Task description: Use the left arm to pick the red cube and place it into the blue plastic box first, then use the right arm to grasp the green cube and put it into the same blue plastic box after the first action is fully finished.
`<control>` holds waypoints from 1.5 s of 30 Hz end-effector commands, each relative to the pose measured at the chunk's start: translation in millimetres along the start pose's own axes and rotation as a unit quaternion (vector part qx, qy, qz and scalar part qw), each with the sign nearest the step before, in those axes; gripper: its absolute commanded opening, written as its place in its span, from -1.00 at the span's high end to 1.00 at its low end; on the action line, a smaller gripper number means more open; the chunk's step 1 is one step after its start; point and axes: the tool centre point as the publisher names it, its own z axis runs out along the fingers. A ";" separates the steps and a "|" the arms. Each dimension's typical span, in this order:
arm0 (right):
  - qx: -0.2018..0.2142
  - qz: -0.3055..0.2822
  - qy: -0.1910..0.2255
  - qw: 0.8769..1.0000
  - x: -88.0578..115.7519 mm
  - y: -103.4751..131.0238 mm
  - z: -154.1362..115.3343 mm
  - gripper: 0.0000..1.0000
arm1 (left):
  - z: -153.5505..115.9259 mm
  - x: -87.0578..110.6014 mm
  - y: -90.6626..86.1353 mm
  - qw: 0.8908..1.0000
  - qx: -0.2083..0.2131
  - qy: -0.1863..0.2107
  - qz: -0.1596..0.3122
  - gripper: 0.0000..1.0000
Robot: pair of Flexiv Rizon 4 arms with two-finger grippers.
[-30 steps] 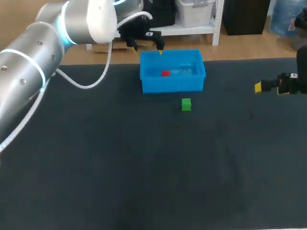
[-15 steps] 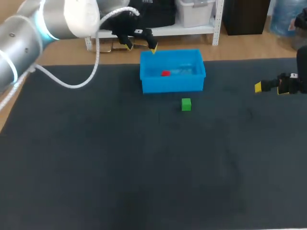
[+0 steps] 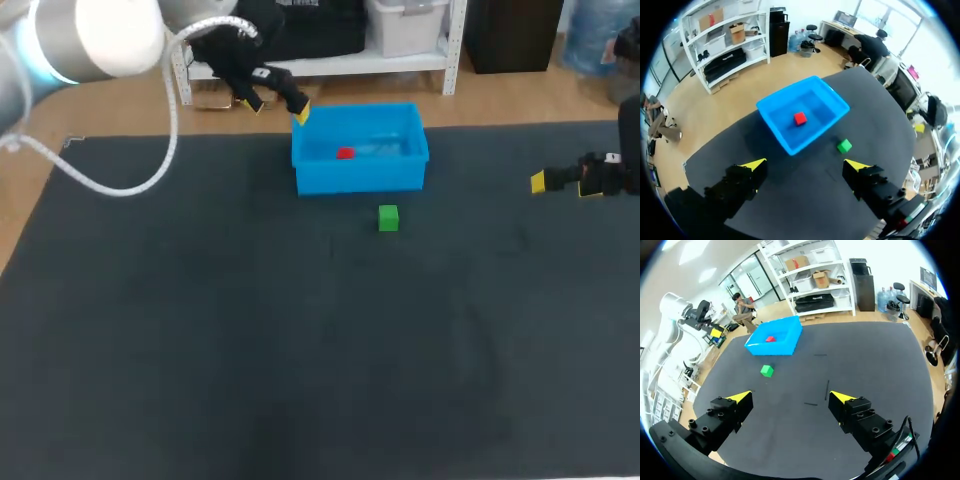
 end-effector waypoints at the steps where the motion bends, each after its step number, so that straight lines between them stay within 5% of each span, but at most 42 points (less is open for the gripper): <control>1: 0.000 0.000 0.000 1.000 0.3 0.0 -0.4 -1.00 | -8.1 32.8 -3.7 0.994 -0.001 -0.109 0.006 -1.00; 13: 0.000 0.000 0.000 1.000 0.3 0.0 -0.4 -1.00 | -24.9 64.0 -0.5 0.993 0.015 -0.118 0.007 -1.00; 27: 0.000 0.000 0.000 1.000 0.3 0.0 -0.4 -1.00 | -43.3 78.7 -2.0 0.986 0.053 -0.155 0.006 -1.00; 45: 0.000 0.000 0.000 1.000 0.3 0.0 -0.4 -1.00 | -41.6 97.2 -12.8 0.987 0.076 -0.142 0.025 -1.00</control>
